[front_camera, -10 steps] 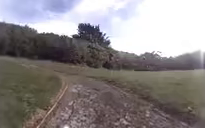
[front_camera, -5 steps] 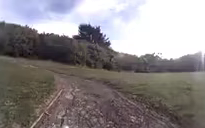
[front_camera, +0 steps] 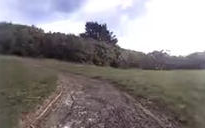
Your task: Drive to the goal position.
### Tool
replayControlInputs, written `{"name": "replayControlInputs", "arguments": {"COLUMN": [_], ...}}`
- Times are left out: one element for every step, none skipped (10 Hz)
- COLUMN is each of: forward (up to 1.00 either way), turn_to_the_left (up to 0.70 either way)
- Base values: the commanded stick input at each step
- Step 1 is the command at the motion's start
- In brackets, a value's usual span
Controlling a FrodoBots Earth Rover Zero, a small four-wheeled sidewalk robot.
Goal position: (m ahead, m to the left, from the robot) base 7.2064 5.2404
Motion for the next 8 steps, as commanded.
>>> {"name": "replayControlInputs", "arguments": {"forward": [0.85,0.85,0.85,0.85,0.85,0.85,0.85,0.85], "turn_to_the_left": [0.0,0.0,0.0,0.08,0.28,0.16,0.0,0.0]}}
